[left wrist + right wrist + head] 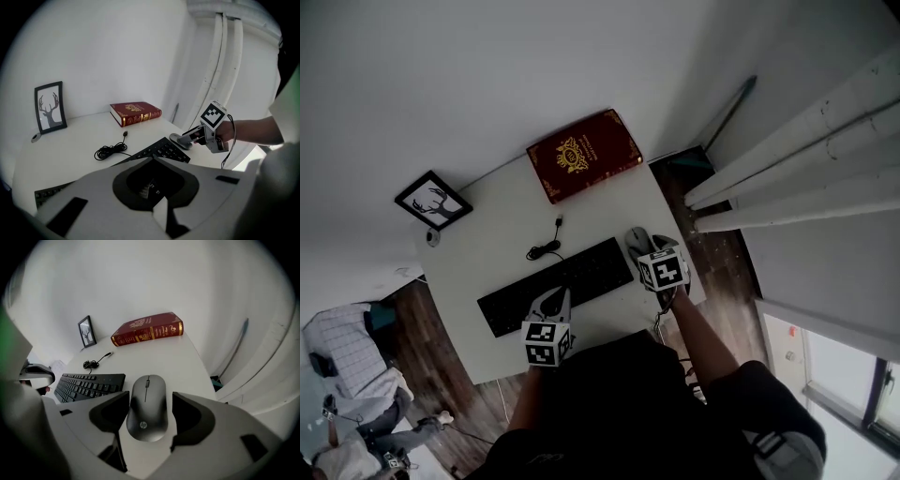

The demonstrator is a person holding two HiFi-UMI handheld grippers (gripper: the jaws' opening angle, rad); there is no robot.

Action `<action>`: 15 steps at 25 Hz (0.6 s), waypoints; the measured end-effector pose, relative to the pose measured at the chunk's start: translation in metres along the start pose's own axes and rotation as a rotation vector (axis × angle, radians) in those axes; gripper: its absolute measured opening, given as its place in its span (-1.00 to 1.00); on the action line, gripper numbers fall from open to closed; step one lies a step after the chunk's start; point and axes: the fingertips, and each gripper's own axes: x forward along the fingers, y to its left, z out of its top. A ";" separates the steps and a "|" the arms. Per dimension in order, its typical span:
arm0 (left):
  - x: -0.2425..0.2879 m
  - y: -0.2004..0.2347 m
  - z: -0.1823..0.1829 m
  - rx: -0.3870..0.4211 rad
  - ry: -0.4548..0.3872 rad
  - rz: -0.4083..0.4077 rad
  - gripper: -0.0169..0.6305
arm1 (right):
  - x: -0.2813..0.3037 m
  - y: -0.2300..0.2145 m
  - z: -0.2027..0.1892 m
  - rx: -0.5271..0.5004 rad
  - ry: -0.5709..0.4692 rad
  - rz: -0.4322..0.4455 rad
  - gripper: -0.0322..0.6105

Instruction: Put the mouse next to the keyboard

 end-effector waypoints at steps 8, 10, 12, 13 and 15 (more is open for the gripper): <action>-0.023 -0.009 -0.019 -0.022 -0.024 0.021 -0.94 | -0.032 -0.009 0.009 0.039 -0.135 -0.015 -0.02; -0.031 -0.010 -0.025 -0.035 -0.035 0.031 -0.94 | -0.037 -0.006 0.002 0.045 -0.138 -0.013 -0.02; -0.039 -0.013 -0.034 -0.044 -0.047 0.039 -0.94 | -0.044 -0.001 -0.004 0.055 -0.156 -0.015 -0.02; -0.044 -0.016 -0.038 -0.053 -0.054 0.044 -0.94 | -0.050 -0.001 -0.007 0.057 -0.173 -0.027 -0.02; -0.055 -0.024 -0.045 -0.079 -0.074 0.053 -0.94 | -0.062 -0.003 -0.008 0.046 -0.210 -0.059 -0.03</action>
